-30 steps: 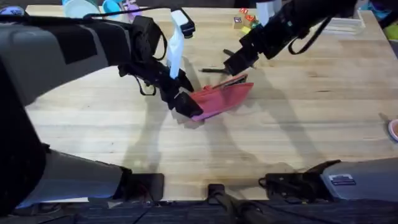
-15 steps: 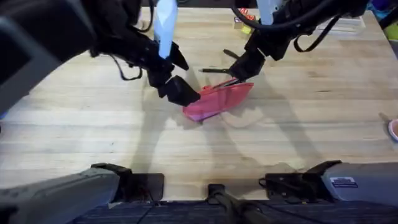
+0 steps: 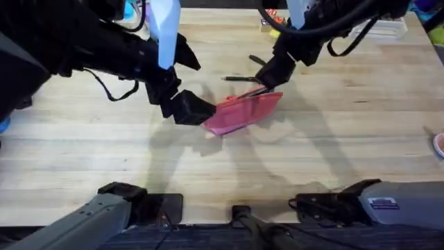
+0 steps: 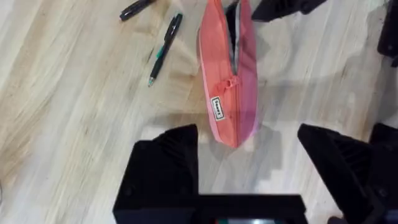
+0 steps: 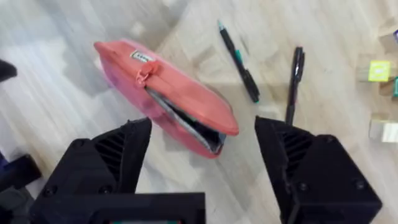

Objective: Unzip the bag, pick up the pens from the table one at a time and place them inside, then zip the bag closed.

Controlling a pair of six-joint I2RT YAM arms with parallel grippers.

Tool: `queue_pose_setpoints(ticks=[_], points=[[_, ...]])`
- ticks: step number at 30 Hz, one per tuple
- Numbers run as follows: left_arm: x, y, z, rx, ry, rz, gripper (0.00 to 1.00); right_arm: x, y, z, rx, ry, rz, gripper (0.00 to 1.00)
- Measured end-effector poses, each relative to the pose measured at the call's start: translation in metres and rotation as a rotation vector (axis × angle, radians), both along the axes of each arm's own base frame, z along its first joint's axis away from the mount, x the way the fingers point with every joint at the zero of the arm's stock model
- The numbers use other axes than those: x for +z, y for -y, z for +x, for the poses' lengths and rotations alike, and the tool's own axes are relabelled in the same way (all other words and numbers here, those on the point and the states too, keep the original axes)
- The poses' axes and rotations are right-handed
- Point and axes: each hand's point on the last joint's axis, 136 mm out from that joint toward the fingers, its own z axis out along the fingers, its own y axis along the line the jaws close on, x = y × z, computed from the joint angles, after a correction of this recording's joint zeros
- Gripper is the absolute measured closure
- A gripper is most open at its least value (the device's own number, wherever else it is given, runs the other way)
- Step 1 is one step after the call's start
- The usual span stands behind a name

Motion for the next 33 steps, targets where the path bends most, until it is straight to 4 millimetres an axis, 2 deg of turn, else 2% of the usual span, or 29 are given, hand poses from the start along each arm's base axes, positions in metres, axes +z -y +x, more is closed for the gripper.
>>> queue_pose_setpoints(ticks=[2,3,7,9,13,20,27,33], points=[[0.0,-0.001,0.0,0.003,-0.001,0.006,0.005,0.001,-0.001,0.001,0.004,0.007,0.006,0.035],[-0.001,-0.001,0.0,0.004,-0.001,0.008,0.005,0.002,-0.002,0.002,0.007,0.011,0.011,0.136],[-0.002,-0.003,0.0,0.009,0.0,0.018,0.005,0.003,-0.007,0.001,0.023,0.012,0.028,0.662],[-0.002,-0.003,0.0,0.01,0.001,0.021,0.006,0.003,-0.011,-0.002,0.035,0.01,0.031,0.966],[-0.002,-0.004,0.001,0.011,0.001,0.023,0.006,0.001,-0.016,-0.012,0.077,-0.008,0.018,0.968],[-0.002,-0.004,0.001,0.011,0.001,0.023,0.006,-0.008,-0.02,-0.049,0.318,-0.048,-0.038,0.968],[-0.002,-0.004,0.001,0.011,0.001,0.023,0.007,-0.009,-0.02,-0.053,0.456,-0.002,-0.061,0.968],[-0.002,-0.004,0.001,0.011,0.001,0.023,0.006,-0.021,-0.016,-0.062,0.487,-0.071,-0.087,0.97]])
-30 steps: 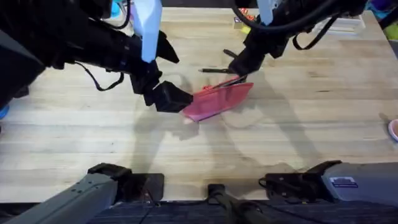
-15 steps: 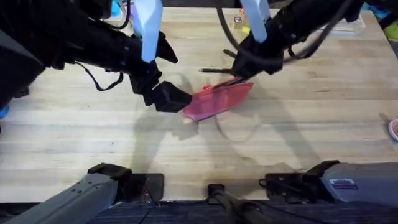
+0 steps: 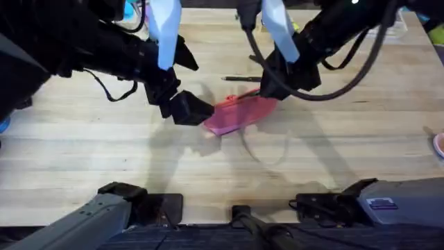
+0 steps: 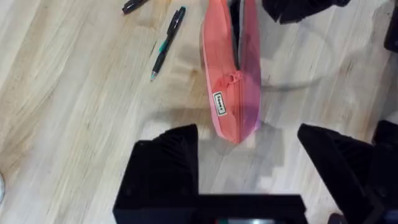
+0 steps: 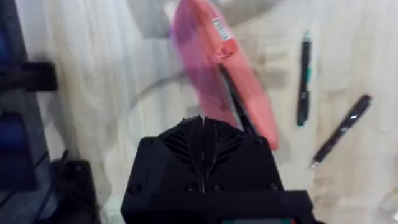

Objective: Unzip the bag, pick up the pens from the table one at a time and place them inside, then zip the bag closed.

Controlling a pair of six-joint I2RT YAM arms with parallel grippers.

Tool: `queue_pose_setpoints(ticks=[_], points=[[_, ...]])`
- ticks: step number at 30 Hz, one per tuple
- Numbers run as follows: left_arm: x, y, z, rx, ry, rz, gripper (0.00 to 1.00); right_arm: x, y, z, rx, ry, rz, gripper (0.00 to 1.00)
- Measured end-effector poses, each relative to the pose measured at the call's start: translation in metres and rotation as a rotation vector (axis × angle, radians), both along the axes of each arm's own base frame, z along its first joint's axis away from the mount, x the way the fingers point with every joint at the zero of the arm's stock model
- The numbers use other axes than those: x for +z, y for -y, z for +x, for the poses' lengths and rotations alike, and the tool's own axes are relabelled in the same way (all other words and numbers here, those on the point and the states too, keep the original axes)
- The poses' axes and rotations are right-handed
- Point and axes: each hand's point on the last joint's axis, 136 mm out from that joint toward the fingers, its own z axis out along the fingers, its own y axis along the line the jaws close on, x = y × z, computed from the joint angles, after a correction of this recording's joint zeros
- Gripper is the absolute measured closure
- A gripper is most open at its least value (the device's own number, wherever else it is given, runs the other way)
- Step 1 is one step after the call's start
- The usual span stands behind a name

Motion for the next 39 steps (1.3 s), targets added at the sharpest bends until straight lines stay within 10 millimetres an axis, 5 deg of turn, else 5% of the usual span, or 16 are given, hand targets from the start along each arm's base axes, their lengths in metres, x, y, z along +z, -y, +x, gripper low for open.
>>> queue_pose_setpoints(ticks=[11,24,39], points=[[0.0,0.0,0.0,0.0,0.001,0.001,0.006,-0.008,-0.001,-0.001,0.055,-0.011,-0.015,0.97],[-0.002,-0.003,0.002,0.011,0.006,0.022,0.006,-0.046,-0.005,0.018,0.137,-0.031,-0.065,0.971],[-0.002,-0.003,0.002,0.012,0.006,0.023,0.006,-0.044,-0.013,0.036,0.159,0.057,-0.04,0.971]])
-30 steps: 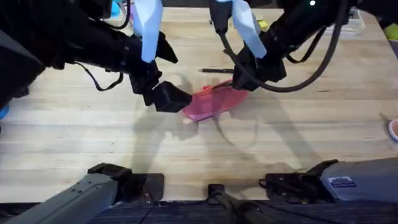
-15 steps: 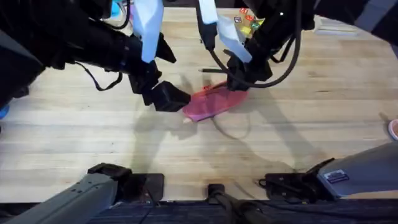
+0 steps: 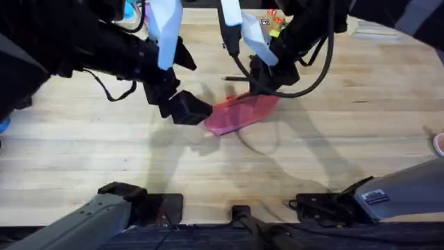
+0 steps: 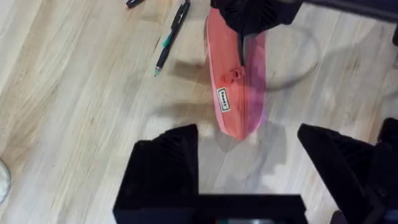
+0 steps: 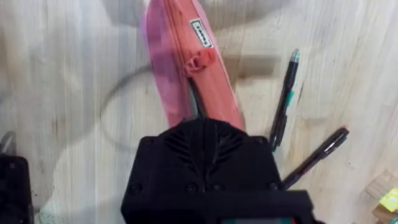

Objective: Unzip the bag, pick up the pens from the table one at a time and place them inside, then zip the bag closed.

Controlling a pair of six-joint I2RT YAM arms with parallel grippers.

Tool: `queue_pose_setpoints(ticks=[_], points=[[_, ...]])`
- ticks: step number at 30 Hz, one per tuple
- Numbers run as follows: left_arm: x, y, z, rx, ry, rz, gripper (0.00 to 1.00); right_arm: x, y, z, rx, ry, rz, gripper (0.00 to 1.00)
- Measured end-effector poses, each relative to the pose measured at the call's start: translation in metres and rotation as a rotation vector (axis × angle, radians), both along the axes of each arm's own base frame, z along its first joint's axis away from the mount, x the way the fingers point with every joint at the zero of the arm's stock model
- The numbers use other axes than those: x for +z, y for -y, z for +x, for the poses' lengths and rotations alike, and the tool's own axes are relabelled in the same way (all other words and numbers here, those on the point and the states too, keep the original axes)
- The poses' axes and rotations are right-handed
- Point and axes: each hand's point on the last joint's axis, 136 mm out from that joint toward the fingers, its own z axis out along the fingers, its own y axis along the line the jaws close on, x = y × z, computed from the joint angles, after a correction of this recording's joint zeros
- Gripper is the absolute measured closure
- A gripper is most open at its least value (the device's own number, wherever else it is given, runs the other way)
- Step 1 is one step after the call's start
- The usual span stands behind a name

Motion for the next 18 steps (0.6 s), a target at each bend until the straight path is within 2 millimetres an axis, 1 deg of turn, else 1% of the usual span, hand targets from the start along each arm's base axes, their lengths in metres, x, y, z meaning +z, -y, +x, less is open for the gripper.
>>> queue_pose_setpoints(ticks=[12,18], points=[[0.0,0.0,0.0001,0.0,0.0,0.0,0.006,-0.0006,-0.0002,0.0003,0.0,-0.001,0.0,0.971],[0.0008,0.0003,0.0015,0.0,0.008,-0.002,0.006,-0.01,-0.0014,0.0027,0.0,-0.019,-0.01,0.971]])
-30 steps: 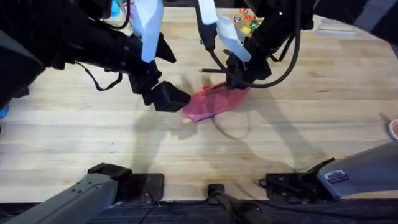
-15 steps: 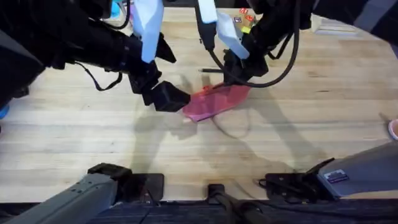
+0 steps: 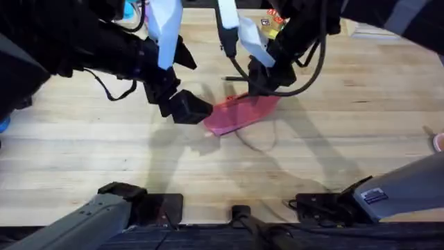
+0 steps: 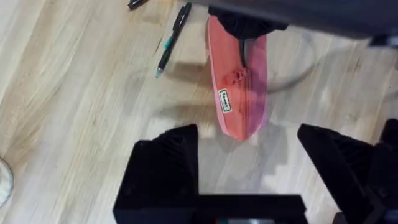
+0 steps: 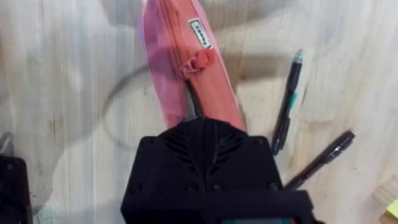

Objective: Unzip the bag, pick up the pens from the table one at a time and place them inside, then zip the bag closed.

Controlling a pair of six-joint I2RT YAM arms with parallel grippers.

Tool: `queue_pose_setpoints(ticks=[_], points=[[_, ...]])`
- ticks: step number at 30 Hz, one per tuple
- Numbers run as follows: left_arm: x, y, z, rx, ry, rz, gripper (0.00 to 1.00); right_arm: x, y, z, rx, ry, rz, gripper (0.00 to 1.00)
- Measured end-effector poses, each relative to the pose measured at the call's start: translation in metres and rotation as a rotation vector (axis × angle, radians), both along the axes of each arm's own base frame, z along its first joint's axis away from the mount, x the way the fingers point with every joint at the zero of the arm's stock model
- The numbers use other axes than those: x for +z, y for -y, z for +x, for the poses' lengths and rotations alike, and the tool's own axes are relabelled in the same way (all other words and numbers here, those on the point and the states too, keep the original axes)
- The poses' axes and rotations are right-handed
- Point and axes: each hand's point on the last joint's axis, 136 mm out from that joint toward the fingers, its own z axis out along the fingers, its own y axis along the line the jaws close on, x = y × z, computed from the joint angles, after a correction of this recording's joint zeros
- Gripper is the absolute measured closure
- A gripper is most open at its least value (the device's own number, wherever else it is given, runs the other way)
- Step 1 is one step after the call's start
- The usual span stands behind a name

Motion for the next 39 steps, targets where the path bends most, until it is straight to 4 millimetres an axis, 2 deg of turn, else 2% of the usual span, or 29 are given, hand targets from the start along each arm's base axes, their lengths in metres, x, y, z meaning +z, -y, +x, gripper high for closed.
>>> queue_pose_setpoints(ticks=[9,18,24,26,31,32,34,39], points=[[0.0,0.0,0.001,0.0,0.004,-0.001,0.006,-0.023,-0.001,0.001,0.0,-0.06,-0.03,0.97],[0.0,0.0,0.001,0.0,0.004,-0.001,0.006,-0.055,-0.003,0.0,0.002,-0.152,-0.062,0.968],[0.001,0.0,0.002,0.0,0.009,-0.002,0.006,-0.056,-0.003,0.0,0.002,-0.156,-0.062,0.919],[0.001,0.0,0.002,0.0,0.011,-0.002,0.006,-0.056,-0.003,-0.001,0.001,-0.159,-0.06,0.825],[0.001,0.0,0.002,0.0,0.01,-0.002,0.006,-0.057,-0.003,-0.001,0.016,-0.155,-0.059,0.107],[0.001,0.0,0.002,0.0,0.01,-0.002,0.006,-0.057,-0.003,-0.001,0.021,-0.154,-0.059,0.037],[0.001,0.0,0.002,0.0,0.01,-0.002,0.006,-0.058,-0.003,-0.001,0.023,-0.156,-0.06,0.007],[0.001,0.0,0.002,0.0,0.01,-0.002,0.006,-0.059,-0.003,-0.001,0.023,-0.157,-0.061,0.004]])
